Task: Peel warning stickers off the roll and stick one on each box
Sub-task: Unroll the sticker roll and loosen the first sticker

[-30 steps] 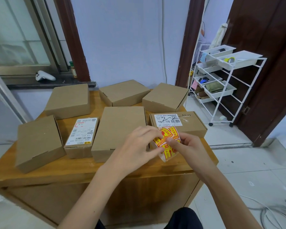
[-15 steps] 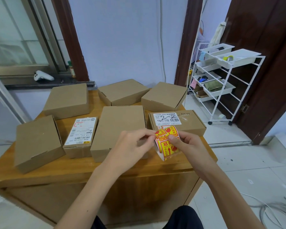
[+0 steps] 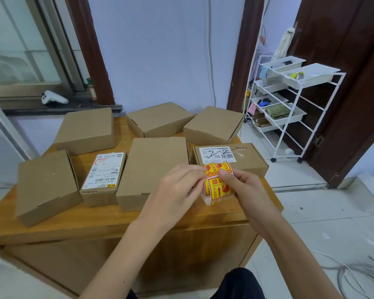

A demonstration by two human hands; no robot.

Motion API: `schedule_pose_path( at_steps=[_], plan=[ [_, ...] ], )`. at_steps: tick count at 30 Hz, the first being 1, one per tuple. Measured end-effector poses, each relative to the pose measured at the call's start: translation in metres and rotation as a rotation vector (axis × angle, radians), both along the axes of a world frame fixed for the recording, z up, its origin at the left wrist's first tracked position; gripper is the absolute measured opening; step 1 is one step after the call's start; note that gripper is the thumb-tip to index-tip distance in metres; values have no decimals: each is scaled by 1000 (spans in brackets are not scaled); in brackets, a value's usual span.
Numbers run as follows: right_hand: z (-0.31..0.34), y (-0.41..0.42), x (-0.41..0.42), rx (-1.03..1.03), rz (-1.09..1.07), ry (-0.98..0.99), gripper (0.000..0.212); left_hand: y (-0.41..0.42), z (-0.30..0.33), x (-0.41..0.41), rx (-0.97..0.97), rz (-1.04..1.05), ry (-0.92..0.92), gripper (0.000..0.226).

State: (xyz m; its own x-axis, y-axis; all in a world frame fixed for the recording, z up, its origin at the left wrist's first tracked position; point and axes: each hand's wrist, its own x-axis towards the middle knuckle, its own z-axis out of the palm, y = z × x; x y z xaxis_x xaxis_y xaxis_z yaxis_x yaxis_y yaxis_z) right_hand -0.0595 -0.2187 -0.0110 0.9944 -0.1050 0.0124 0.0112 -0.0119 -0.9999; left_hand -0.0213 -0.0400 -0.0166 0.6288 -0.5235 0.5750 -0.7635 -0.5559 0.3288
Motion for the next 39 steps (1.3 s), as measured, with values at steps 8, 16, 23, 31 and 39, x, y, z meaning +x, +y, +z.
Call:
schedule_pose_path(
  at_steps=[8,16,23,31,39],
  plan=[
    [3,2,-1,46,34,-34,22,-1,-1,-6,-243,12,135,30],
    [4,2,-3,15,15,-53,22,-2,0,-7,-252,6,138,31],
    [6,5,-5,-2,9,-53,18,-2,0,-9,-247,4,138,39],
    [8,6,-5,14,4,-62,18,-3,2,-10,-238,15,142,33],
    [8,6,-5,12,-8,-80,19,-4,5,-12,-214,15,159,29]
  ],
)
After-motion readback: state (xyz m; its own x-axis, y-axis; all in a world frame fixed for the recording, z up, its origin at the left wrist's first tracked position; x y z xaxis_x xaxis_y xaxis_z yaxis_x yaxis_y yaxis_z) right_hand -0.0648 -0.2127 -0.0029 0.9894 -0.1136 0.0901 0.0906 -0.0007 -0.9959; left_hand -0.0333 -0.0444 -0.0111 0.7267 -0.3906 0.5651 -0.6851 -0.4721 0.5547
